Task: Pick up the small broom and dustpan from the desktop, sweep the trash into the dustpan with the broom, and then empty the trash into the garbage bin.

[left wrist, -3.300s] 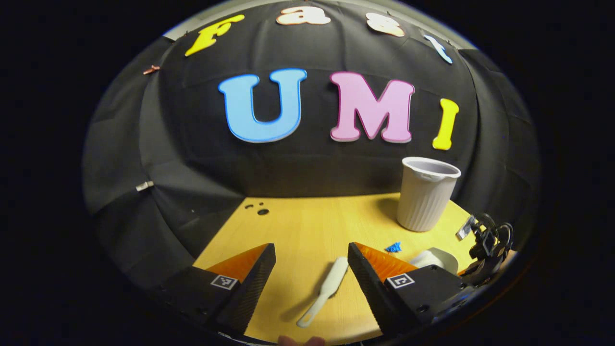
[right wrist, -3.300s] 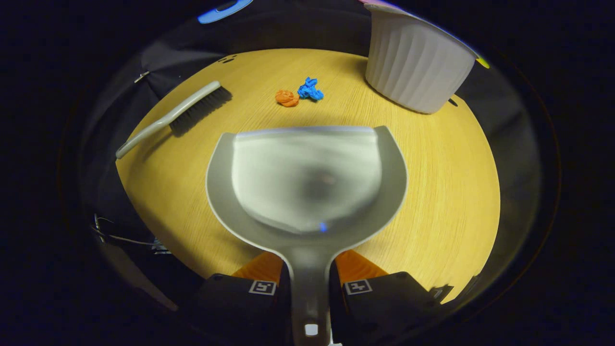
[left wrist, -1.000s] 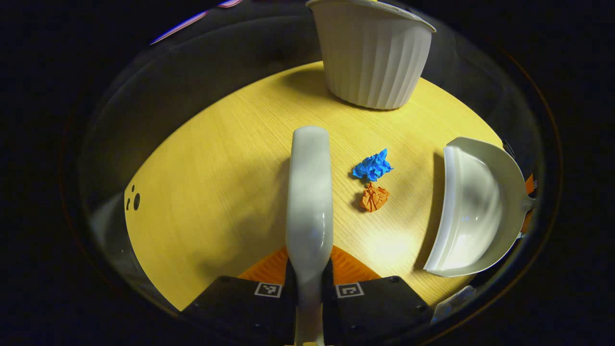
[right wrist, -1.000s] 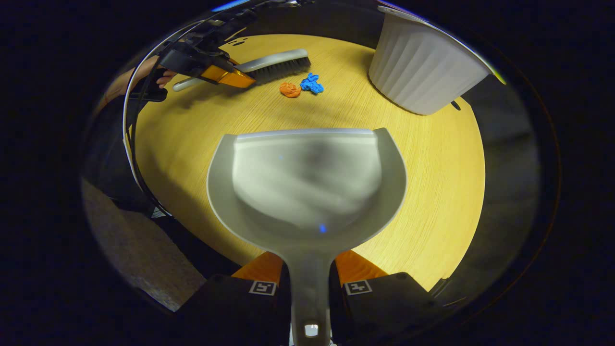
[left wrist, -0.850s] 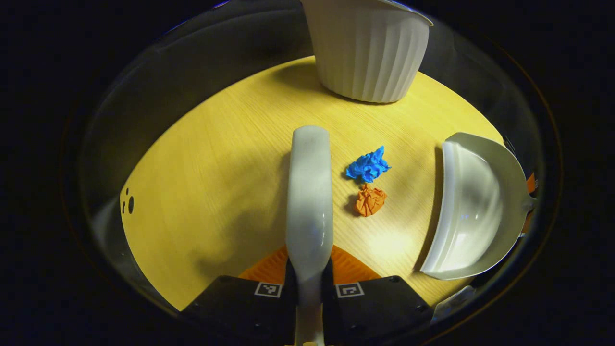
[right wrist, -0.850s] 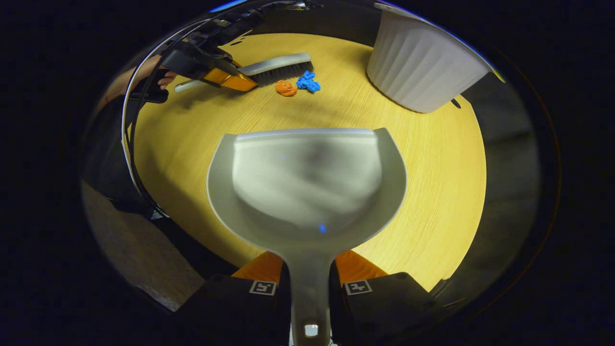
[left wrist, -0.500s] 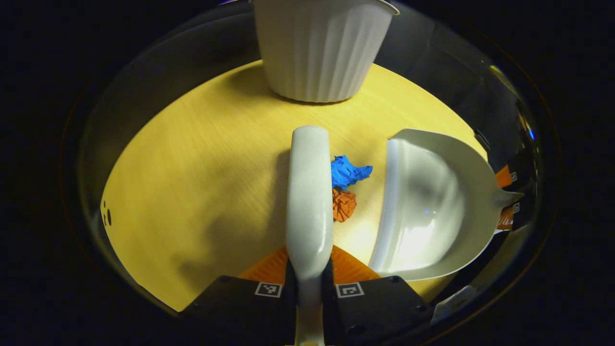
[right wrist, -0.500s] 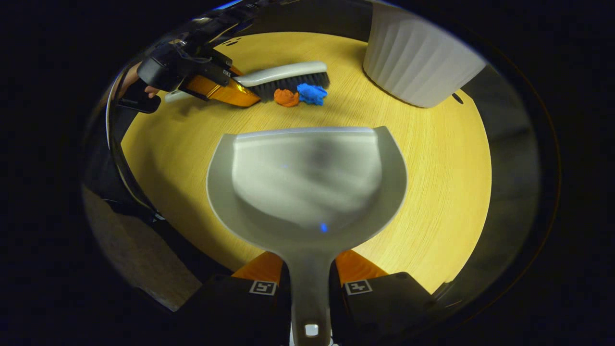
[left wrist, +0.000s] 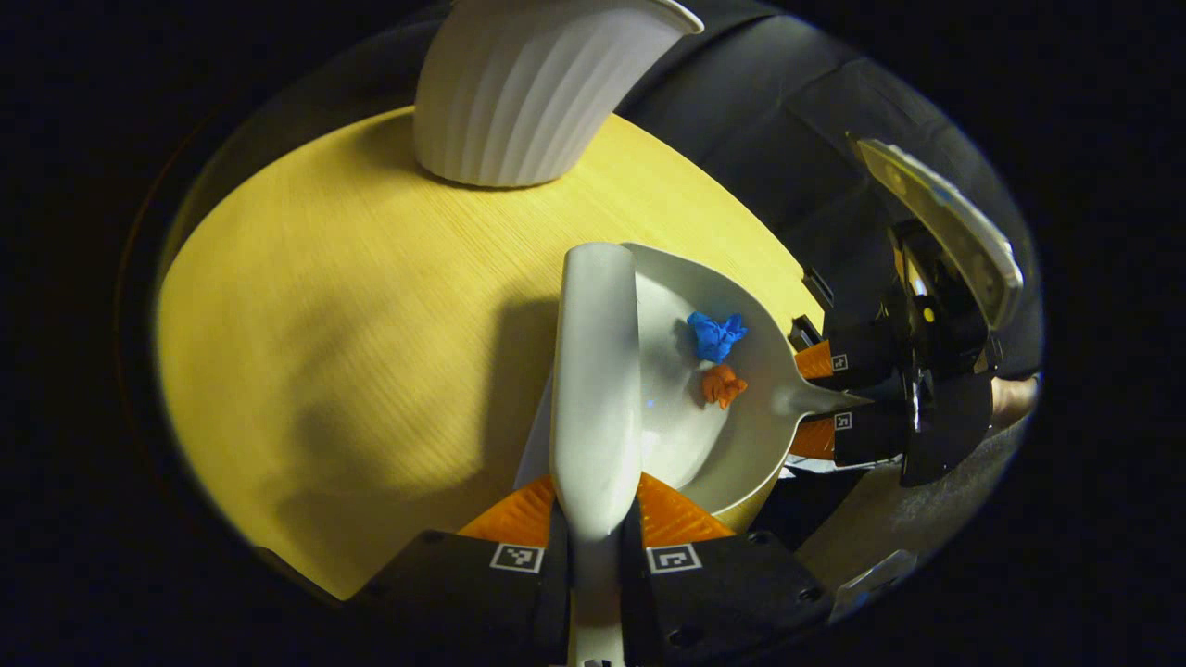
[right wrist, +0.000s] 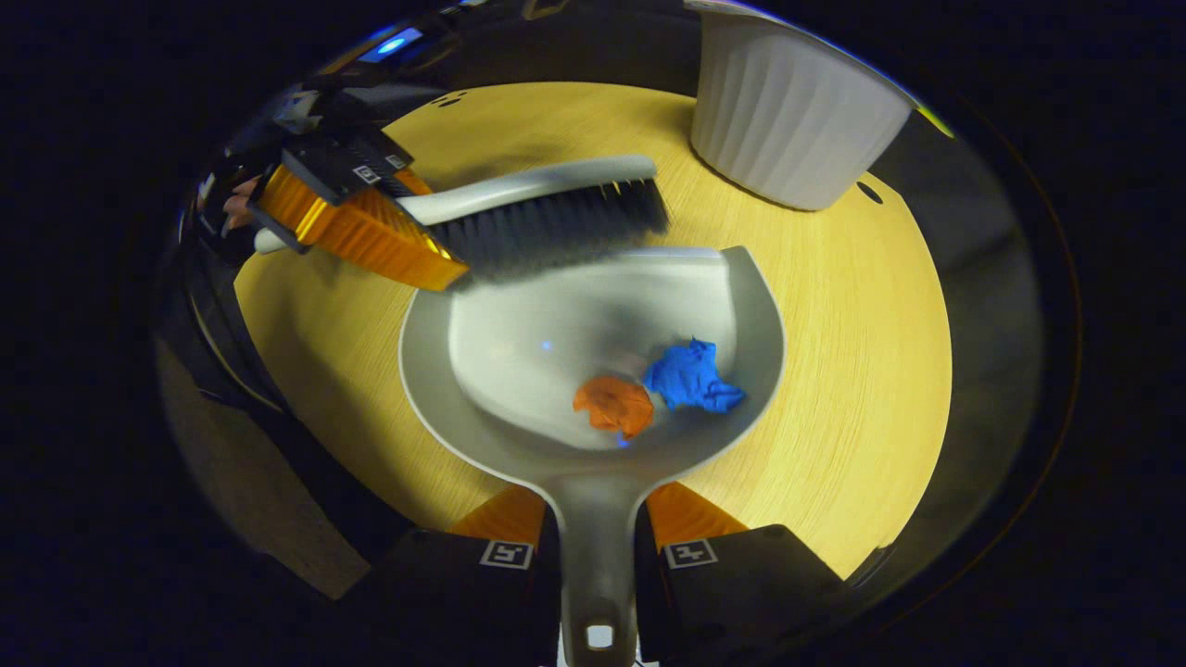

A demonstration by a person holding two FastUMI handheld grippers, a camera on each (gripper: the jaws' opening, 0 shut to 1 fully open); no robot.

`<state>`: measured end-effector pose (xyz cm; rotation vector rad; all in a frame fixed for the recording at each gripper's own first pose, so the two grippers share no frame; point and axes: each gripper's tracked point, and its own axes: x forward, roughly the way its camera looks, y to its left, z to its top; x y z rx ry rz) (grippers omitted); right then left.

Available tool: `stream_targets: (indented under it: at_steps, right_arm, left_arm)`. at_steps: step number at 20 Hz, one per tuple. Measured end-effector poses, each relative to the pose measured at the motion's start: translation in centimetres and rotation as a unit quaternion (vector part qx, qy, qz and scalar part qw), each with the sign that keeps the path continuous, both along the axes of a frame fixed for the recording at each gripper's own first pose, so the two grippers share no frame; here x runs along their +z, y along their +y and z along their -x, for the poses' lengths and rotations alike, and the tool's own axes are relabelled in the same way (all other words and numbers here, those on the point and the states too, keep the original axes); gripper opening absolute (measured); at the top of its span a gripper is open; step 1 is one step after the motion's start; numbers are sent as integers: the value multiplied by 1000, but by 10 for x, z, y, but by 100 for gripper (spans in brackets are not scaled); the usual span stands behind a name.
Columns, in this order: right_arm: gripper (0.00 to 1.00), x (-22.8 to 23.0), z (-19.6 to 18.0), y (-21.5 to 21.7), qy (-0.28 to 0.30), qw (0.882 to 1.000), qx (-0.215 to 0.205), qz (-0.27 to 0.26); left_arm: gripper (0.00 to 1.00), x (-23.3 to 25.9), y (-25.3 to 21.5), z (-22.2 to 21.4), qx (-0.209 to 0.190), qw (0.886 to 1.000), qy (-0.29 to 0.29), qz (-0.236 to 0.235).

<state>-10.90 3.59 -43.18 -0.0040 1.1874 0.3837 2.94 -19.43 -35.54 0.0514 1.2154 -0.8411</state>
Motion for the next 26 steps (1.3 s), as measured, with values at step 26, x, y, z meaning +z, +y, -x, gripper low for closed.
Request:
stream_targets:
  at_steps: [26]
  right_arm:
    - [41,303,-163,-221,-159,945,-191,212]
  left_arm:
    - [26,3,138,38,181,982,-62,1]
